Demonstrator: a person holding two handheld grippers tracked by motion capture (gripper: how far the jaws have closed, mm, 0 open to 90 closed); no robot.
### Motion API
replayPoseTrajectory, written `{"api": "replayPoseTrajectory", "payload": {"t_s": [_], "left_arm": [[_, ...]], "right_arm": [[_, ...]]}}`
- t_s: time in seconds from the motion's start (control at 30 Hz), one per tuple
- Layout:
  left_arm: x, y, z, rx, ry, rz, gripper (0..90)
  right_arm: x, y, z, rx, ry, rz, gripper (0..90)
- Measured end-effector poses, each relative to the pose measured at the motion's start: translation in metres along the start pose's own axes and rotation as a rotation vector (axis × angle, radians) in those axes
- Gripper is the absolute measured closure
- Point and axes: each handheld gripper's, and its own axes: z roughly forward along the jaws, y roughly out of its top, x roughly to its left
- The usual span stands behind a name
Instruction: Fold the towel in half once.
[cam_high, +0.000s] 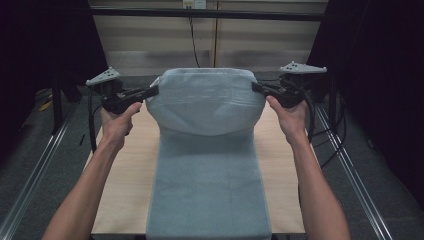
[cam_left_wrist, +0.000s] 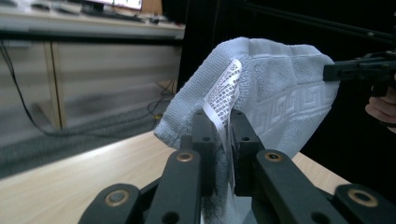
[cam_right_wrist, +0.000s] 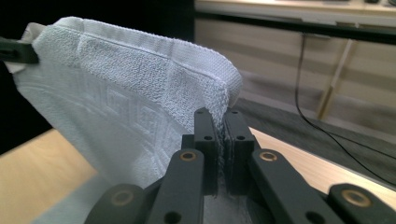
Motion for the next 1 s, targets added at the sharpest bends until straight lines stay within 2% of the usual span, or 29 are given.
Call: {"api": "replayPoseTrajectory", "payload": {"t_s": [0.07,0.13,0.2,0.27,0.33,0.4,0.47,0.53,0.6,0.63,0.77,0.83,0.9,1.0], "left_arm": [[-0.009,-0.006,-0.008,0.024,-0.019,0.019,83.9],[-0.017,-0.013,-0.016,0.025,-0.028,0.017,84.0],[-0.029,-0.021,-0.025,0.047,-0.048,0.012,84.0],[-0.040,-0.029,-0.036,0.052,-0.071,0.040,84.0],[-0.049,-0.038,-0.046,0.054,-0.089,0.038,84.0],[-0.056,-0.051,-0.055,0.062,-0.105,0.023,84.0],[-0.063,-0.070,-0.061,0.083,-0.126,0.027,83.8],[-0.066,-0.095,-0.063,0.121,-0.146,-0.008,83.8],[-0.067,-0.119,-0.064,0.156,-0.140,-0.030,83.6],[-0.066,-0.132,-0.062,0.164,-0.155,-0.054,83.6],[-0.066,-0.175,-0.056,0.275,-0.156,-0.090,83.4],[-0.071,-0.187,-0.060,0.297,-0.170,-0.076,83.2],[-0.076,-0.193,-0.065,0.313,-0.183,-0.076,83.0],[-0.083,-0.204,-0.073,0.339,-0.199,-0.084,82.5]], "right_arm": [[0.010,-0.002,-0.013,0.001,0.012,-0.019,86.2],[0.021,-0.010,-0.027,-0.006,0.030,-0.033,86.2],[0.031,-0.021,-0.041,-0.005,0.040,-0.047,86.2],[0.041,-0.030,-0.055,0.009,0.053,-0.059,86.1],[0.051,-0.040,-0.069,0.015,0.065,-0.073,86.1],[0.061,-0.053,-0.080,0.033,0.070,-0.088,86.1],[0.071,-0.072,-0.090,0.055,0.099,-0.078,85.9],[0.079,-0.093,-0.093,0.091,0.109,-0.071,85.8],[0.086,-0.122,-0.094,0.137,0.120,-0.055,85.6],[0.089,-0.137,-0.093,0.159,0.131,-0.037,85.6],[0.095,-0.194,-0.087,0.245,0.146,0.019,85.0],[0.097,-0.212,-0.088,0.261,0.138,0.029,84.1],[0.099,-0.223,-0.095,0.244,0.162,0.067,82.2],[0.105,-0.233,-0.105,0.272,0.172,0.049,78.6]]}}
